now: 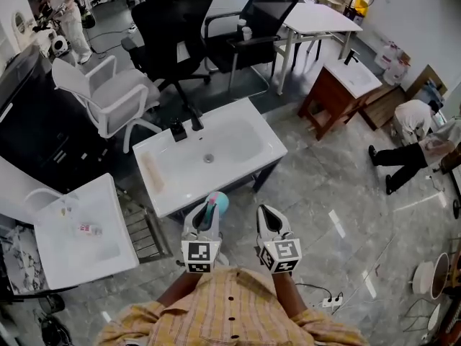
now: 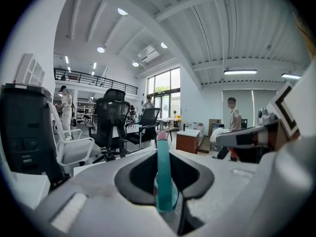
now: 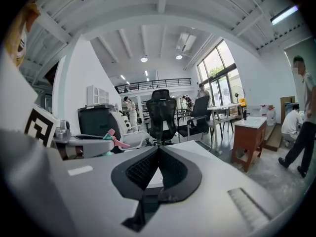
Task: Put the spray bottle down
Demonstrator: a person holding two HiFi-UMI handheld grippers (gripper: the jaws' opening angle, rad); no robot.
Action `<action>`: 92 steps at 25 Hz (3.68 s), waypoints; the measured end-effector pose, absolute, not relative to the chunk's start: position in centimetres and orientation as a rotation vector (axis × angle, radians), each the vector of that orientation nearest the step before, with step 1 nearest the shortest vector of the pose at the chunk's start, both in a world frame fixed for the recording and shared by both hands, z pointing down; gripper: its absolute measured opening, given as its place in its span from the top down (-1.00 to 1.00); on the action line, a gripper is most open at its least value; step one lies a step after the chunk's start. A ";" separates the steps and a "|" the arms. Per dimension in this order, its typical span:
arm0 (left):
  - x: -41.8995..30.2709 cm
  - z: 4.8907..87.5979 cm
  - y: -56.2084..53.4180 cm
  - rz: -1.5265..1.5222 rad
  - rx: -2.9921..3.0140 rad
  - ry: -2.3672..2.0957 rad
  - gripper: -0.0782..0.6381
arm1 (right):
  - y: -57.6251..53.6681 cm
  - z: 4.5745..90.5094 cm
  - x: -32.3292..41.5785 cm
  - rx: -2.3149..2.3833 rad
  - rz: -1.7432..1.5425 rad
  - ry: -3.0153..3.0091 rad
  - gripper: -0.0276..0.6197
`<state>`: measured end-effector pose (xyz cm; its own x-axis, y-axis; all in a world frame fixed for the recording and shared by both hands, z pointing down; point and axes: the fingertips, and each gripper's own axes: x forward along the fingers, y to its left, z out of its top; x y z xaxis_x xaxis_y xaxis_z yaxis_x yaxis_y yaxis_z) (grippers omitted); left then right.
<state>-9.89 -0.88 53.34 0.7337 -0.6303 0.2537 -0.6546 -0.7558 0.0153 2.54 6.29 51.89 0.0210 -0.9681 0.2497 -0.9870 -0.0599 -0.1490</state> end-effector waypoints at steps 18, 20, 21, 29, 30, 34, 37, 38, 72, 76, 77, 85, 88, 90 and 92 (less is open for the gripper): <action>-4.6 55.0 -12.3 0.365 2.804 -1.011 0.58 | -5.9 53.3 7.4 2.184 0.457 -2.066 0.91; -4.0 55.1 -13.4 0.371 2.797 -1.030 0.58 | -7.4 53.4 8.0 2.161 0.455 -2.092 0.91; -3.7 55.2 -13.9 0.375 2.792 -1.043 0.58 | -8.2 53.4 8.3 2.150 0.453 -2.108 0.91; 0.1 55.1 -19.3 0.408 2.737 -1.171 0.58 | -14.7 53.0 12.9 2.065 0.447 -2.214 0.91; 0.6 55.1 -19.9 0.413 2.731 -1.183 0.58 | -15.4 53.0 13.5 2.056 0.453 -2.224 0.91; 2.7 55.3 -22.0 0.426 2.714 -1.225 0.58 | -17.9 53.4 15.5 2.010 0.466 -2.264 0.91; 4.3 55.6 -23.5 0.435 2.698 -1.247 0.58 | -19.5 53.8 16.7 1.970 0.465 -2.285 0.91; 4.9 55.7 -23.9 0.438 2.694 -1.252 0.58 | -20.0 53.9 17.2 1.960 0.466 -2.291 0.91; 13.3 62.5 -39.0 0.555 2.505 -1.506 0.58 | -29.0 59.0 25.0 1.738 0.582 -2.412 0.91; 13.5 63.5 -40.7 0.571 2.482 -1.521 0.58 | -29.3 59.1 25.4 1.737 0.585 -2.416 0.91; 13.6 63.7 -41.1 0.572 2.476 -1.526 0.58 | -29.4 59.1 25.5 1.737 0.585 -2.416 0.91; 14.0 65.0 -44.0 0.574 2.447 -1.549 0.58 | -29.5 59.6 26.3 1.743 0.583 -2.403 0.91; 14.3 65.3 -44.8 0.588 2.450 -1.549 0.58 | -29.6 59.5 26.7 1.747 0.578 -2.399 0.91; 14.5 65.6 -45.4 0.592 2.452 -1.546 0.58 | -29.7 59.5 27.0 1.754 0.576 -2.394 0.91; 14.7 65.7 -45.9 0.594 2.453 -1.538 0.58 | -29.9 59.5 27.2 1.759 0.576 -2.389 0.91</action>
